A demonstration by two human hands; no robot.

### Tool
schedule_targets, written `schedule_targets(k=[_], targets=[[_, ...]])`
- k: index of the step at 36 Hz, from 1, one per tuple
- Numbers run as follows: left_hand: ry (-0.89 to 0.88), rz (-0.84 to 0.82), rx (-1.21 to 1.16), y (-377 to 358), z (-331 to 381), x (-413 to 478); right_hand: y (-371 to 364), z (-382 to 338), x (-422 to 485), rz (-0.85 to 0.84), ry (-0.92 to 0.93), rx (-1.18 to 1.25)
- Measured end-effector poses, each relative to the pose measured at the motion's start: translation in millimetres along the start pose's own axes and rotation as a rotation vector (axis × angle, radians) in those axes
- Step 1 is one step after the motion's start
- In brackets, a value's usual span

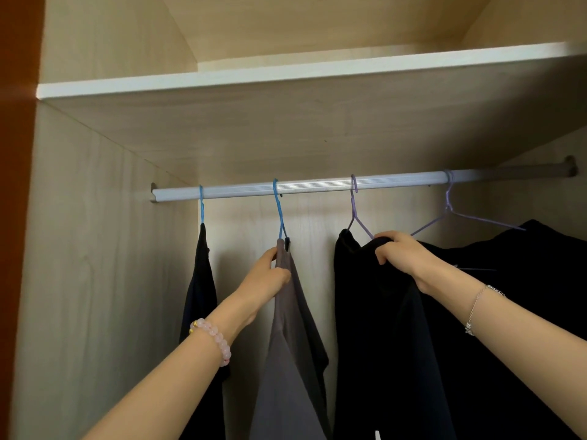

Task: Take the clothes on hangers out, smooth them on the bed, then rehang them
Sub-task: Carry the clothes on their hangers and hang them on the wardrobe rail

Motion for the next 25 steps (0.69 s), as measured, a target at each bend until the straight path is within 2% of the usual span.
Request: schedule_targets(k=[13, 21, 23, 25], targets=[[-0.052, 0.003, -0.079, 5, 6, -3, 3, 5, -3, 0.005, -0.003, 0.016], [-0.056, 0.025, 0.007, 16, 7, -6, 5, 8, -2, 0.013, 0.009, 0.053], [-0.106, 0.103, 0.113, 25, 11, -9, 5, 10, -1, 0.019, 0.011, 0.054], [-0.176, 0.294, 0.324, 41, 17, -14, 6, 13, 0, 0.025, 0.024, 0.063]])
Point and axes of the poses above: each hand's wrist, its own x-axis towards the middle knuckle, its own y-axis out of the back of the hand, z = x × y, the point moved 1 cm from there along x, towards the middle knuckle, and after that the axes turned 14 degrees about -z, right-handed, at the moved point
